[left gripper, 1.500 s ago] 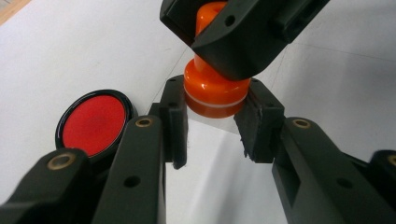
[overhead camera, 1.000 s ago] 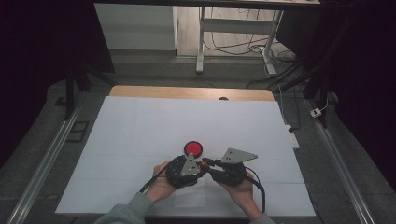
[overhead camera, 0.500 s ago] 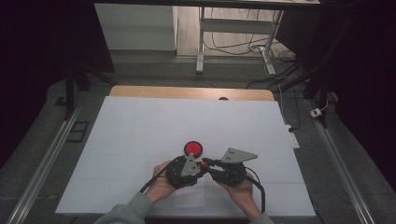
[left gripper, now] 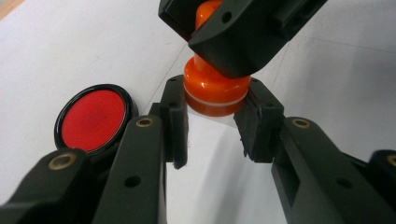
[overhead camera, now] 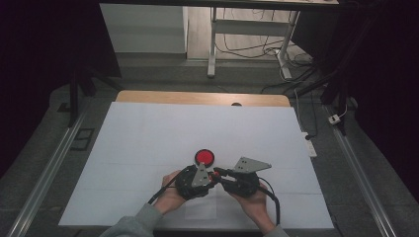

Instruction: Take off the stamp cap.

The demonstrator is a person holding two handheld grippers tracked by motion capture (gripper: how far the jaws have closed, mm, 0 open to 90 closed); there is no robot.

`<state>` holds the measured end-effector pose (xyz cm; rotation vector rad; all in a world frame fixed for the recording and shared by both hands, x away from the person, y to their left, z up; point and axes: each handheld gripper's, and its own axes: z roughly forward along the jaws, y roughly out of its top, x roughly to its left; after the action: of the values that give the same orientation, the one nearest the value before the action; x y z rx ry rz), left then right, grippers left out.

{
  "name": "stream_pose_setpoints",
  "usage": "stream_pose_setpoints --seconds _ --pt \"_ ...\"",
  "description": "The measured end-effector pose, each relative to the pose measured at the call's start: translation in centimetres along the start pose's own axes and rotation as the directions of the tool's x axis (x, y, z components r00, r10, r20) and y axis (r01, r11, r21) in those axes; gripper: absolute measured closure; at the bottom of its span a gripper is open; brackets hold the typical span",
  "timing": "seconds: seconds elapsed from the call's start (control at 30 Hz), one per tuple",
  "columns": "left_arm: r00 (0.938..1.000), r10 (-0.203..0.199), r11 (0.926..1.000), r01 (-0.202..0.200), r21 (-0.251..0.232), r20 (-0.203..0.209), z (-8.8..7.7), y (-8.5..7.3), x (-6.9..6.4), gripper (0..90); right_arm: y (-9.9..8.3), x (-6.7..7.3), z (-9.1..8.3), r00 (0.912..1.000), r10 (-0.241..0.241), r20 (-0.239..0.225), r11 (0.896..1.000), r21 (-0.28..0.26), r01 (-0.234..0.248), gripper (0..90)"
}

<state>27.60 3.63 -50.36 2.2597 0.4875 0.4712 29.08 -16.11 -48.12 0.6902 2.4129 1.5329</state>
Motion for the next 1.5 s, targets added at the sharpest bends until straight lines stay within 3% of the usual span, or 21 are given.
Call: stream_pose_setpoints --seconds 0.17,0.73,0.77,0.83,0.9,1.03,1.2,1.5 --pt "0.9997 0.018 0.9998 -0.018 0.009 -0.016 0.0 0.0 -0.1 64.9 -0.1 0.0 0.1 0.9999 0.012 0.002 1.000 -0.004 -0.012 73.2" --pt "0.9998 -0.011 0.9999 0.011 -0.004 0.017 0.1 -0.3 0.2 65.0 -0.2 0.1 0.2 0.9998 0.018 0.007 1.000 -0.007 -0.018 73.3" --pt "0.9998 -0.016 0.9997 0.016 0.019 0.011 0.2 -0.3 0.3 65.0 -0.2 0.1 0.2 0.9998 0.017 0.007 1.000 -0.008 -0.017 73.3" --pt "0.9987 0.029 0.9936 -0.024 0.110 -0.042 0.9 -1.1 0.3 65.0 -0.1 0.1 -0.4 0.9989 0.018 0.044 0.999 -0.051 -0.016 73.4" --pt "0.9978 -0.062 0.9957 0.060 0.070 0.024 1.0 -2.0 0.8 65.0 0.6 -0.7 -1.9 0.9970 0.055 0.054 0.992 -0.114 -0.049 73.4" --pt "0.9989 -0.046 0.9988 0.046 0.015 0.011 0.0 -0.8 0.5 65.0 0.8 -2.0 -3.6 0.9933 0.088 0.074 0.985 -0.152 -0.076 73.4" --pt "0.9982 -0.060 0.9981 0.060 0.012 0.005 -0.3 -1.0 0.9 64.9 0.6 -1.5 -2.9 0.9963 0.059 0.063 0.992 -0.119 -0.051 73.4" --pt "0.9943 -0.106 0.9938 0.106 -0.033 0.010 -1.3 -1.3 1.8 64.8 0.6 -1.5 -2.9 0.9970 0.054 0.056 0.992 -0.121 -0.047 73.3"
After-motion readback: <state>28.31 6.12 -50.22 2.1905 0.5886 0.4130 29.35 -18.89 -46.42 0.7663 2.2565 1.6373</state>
